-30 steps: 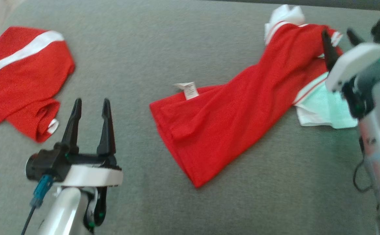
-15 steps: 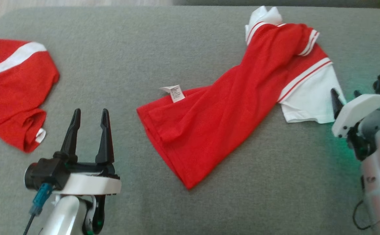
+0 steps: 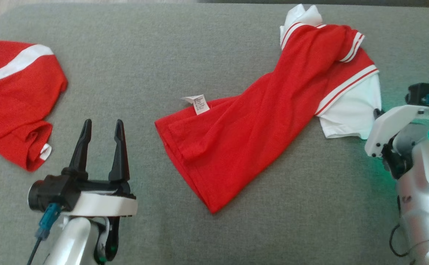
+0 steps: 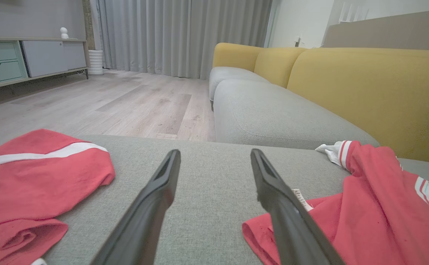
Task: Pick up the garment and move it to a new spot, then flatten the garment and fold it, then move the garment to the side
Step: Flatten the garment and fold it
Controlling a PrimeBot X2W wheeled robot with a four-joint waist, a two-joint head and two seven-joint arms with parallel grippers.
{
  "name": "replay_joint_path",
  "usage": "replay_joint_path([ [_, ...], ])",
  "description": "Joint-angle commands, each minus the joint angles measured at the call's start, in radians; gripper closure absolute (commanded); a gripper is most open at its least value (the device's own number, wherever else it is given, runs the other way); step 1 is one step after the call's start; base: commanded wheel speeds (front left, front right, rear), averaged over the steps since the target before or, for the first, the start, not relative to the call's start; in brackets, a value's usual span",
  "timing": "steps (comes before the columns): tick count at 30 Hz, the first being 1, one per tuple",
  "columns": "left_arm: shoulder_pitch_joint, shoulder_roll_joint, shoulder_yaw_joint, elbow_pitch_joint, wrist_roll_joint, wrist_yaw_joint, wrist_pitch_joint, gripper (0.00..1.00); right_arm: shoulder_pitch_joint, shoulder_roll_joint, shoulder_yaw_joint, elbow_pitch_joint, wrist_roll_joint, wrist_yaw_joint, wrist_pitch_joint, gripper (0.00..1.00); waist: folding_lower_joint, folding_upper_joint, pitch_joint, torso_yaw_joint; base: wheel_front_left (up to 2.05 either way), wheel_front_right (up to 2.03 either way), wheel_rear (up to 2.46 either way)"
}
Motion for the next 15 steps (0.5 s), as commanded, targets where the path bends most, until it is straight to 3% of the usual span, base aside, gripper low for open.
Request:
replay_joint_path([
  [1, -0.029, 0.013, 0.04, -0.025, 0.006, -0.006, -0.009, 0.0, 0.042, 0.011, 0.03, -0.012, 0.003, 0.008, 0.016, 1.0, 0.0, 0.0, -0.011, -0.009, 0.0, 0.0, 0.0],
  [7, 0.007, 0.012, 0.052, -0.015, 0.005, -0.001, -0.009, 0.0, 0.155, 0.02, 0.061, -0.196, 0.048, 0.008, 0.048, 1.0, 0.0, 0.0, -0.06, -0.036, 0.0, 0.0, 0.0],
  [15, 0.081, 0.018, 0.084, -0.027, 0.002, 0.009, -0.009, 0.0, 0.48, 0.033, 0.04, -0.685, 0.083, 0.008, 0.224, 1.0, 0.0, 0.0, -0.108, -0.056, 0.0, 0.0, 0.0],
])
